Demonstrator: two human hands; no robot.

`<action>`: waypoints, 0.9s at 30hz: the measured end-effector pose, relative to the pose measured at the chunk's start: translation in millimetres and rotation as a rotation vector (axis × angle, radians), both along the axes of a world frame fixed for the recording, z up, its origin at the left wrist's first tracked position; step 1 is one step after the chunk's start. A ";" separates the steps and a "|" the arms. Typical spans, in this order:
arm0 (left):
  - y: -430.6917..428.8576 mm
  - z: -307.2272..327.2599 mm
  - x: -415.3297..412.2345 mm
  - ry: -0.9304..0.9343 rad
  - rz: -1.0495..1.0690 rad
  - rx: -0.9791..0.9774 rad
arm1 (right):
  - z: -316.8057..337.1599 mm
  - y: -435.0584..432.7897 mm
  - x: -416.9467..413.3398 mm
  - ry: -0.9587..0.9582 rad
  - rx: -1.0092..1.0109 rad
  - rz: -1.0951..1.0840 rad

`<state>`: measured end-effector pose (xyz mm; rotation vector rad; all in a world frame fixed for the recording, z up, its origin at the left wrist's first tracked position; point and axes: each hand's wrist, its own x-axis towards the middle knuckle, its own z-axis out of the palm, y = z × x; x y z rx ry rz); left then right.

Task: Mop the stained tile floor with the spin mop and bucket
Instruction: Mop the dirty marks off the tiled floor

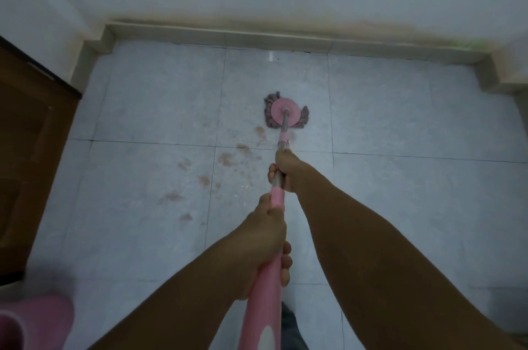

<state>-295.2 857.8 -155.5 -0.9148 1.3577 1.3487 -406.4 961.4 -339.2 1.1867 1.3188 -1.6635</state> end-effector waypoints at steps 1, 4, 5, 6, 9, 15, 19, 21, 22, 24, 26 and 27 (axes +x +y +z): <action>-8.3 4.6 11.3 -0.016 -0.008 0.000 | 4.5 -7.3 13.6 -0.009 0.005 -0.001; -38.0 22.0 41.4 -0.070 -0.027 -0.033 | 18.0 -32.5 55.6 -0.040 0.009 -0.028; -48.6 30.1 53.0 -0.079 -0.043 -0.038 | 22.6 -42.4 71.7 -0.046 0.014 -0.043; -58.8 39.7 66.9 -0.088 -0.055 -0.040 | 28.3 -53.0 90.6 -0.050 0.020 -0.056; -92.2 70.0 126.6 -0.136 -0.066 -0.066 | 49.6 -92.7 162.2 -0.074 -0.001 -0.101; -148.6 111.2 250.3 -0.142 -0.114 -0.154 | 100.3 -159.7 298.6 -0.079 -0.065 -0.176; -165.1 112.6 297.5 -0.044 -0.207 -0.167 | 115.9 -174.3 341.2 -0.049 -0.077 -0.157; -168.0 112.5 304.1 -0.069 -0.177 -0.151 | 119.1 -172.2 340.5 0.000 -0.027 -0.082; -169.0 112.0 302.3 -0.077 -0.162 -0.142 | 117.7 -170.6 335.6 0.028 -0.001 -0.064; -170.2 108.9 291.7 -0.074 -0.138 -0.120 | 113.4 -168.2 321.9 0.060 0.021 -0.061; -168.1 102.2 275.2 -0.058 -0.135 -0.094 | 103.0 -163.9 302.3 0.068 0.030 -0.082; -165.9 100.3 267.4 -0.048 -0.137 -0.089 | 99.0 -160.5 293.1 0.071 0.030 -0.099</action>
